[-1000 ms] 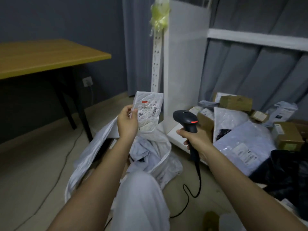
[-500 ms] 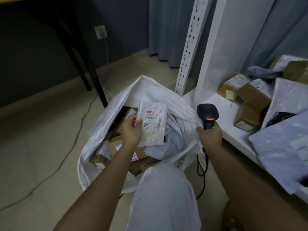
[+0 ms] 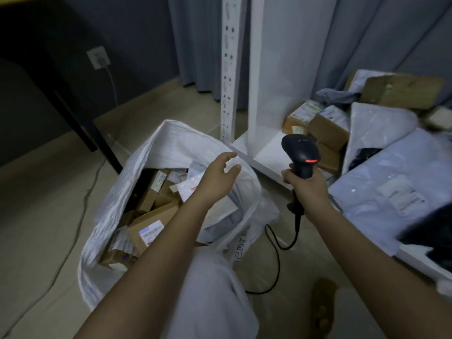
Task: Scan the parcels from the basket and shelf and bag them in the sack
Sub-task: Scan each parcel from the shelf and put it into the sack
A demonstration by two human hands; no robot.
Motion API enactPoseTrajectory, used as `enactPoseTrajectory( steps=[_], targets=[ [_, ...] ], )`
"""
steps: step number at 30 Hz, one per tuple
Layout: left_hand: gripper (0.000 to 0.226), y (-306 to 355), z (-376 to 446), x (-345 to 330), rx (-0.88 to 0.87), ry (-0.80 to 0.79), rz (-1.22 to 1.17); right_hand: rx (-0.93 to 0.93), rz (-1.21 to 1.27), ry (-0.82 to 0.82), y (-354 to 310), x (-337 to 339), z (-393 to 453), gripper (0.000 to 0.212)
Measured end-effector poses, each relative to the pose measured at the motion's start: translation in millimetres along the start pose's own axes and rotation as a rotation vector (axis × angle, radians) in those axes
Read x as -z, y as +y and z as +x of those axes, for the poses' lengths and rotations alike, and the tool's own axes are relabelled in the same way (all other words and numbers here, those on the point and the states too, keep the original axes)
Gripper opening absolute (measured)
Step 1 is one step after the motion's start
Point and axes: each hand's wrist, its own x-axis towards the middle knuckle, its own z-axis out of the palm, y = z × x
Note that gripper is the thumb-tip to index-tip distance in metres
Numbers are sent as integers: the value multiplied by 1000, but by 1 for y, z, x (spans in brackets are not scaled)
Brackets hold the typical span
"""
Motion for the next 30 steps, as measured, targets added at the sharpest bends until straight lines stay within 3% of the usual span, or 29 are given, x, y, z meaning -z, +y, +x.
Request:
enactPoseTrajectory(
  steps=[4, 9, 14, 19, 24, 30],
  targets=[
    [32, 45, -7, -49, -104, -48, -74, 6, 89, 70, -21, 56, -4, 14],
    [32, 80, -5, -131, -107, -166, -91, -23, 201, 183, -22, 131, -5, 18],
    [39, 65, 13, -219, -104, -278, 138, -114, 255, 307, 13, 181, 0, 14],
    [56, 54, 35, -292, -214, -362, 323, -124, 314, 420, 31, 232, 22, 16],
    [83, 54, 75, -354, -309, -354, 506, -178, 350, 531, 55, 267, 41, 19],
    [55, 57, 113, -395, -231, -158, 622, -233, 410, 547, 72, 281, 57, 18]
  ],
)
